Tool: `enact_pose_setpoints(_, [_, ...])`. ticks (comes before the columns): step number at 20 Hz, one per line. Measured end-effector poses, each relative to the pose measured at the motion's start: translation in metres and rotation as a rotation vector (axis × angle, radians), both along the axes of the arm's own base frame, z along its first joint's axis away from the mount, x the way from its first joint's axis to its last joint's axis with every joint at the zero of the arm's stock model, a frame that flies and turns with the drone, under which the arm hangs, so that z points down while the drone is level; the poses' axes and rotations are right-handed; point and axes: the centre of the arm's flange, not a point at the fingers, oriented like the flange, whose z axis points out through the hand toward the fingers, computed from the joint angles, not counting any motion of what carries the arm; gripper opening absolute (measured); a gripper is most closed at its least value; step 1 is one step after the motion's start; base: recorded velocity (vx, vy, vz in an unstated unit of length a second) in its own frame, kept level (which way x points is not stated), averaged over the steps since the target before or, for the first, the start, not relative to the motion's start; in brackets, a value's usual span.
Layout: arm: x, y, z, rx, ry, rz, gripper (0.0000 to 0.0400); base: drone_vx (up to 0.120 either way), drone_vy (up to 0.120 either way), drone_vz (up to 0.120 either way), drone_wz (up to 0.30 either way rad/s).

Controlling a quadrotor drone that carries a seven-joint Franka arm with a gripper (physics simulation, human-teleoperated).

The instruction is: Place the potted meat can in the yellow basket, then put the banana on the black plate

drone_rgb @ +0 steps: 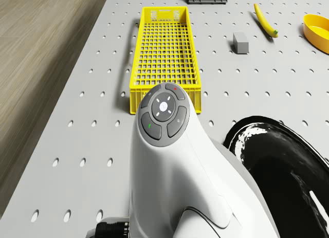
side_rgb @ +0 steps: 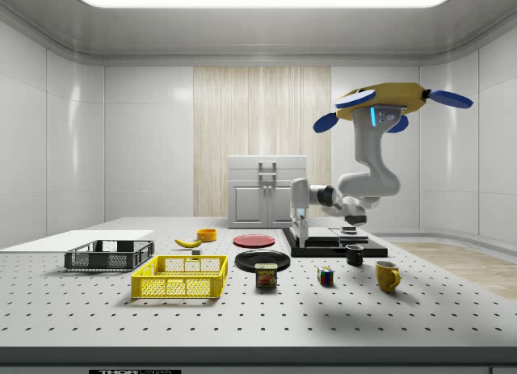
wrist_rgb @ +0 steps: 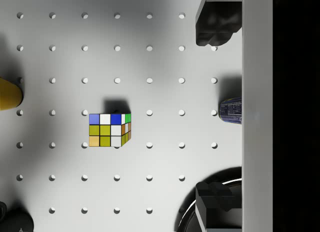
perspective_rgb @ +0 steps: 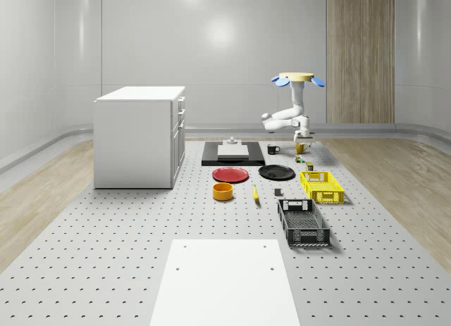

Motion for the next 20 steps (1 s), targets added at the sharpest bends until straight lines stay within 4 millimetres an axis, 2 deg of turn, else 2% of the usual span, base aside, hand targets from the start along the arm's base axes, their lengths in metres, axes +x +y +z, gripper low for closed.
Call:
enact_pose_setpoints(5, [0.0, 0.0, 0.0, 0.0, 0.0, 0.0, 0.04, 0.12, 0.0, 0.0, 0.0])
enact_pose_setpoints(18, [0.0, 0.0, 0.0, 0.0, 0.0, 0.0, 0.04, 0.12, 0.0, -0.117, 0.0])
enact_pose_setpoints(20, [0.0, 0.0, 0.0, 0.0, 0.0, 0.0, 0.04, 0.12, 0.0, -0.04, 0.0])
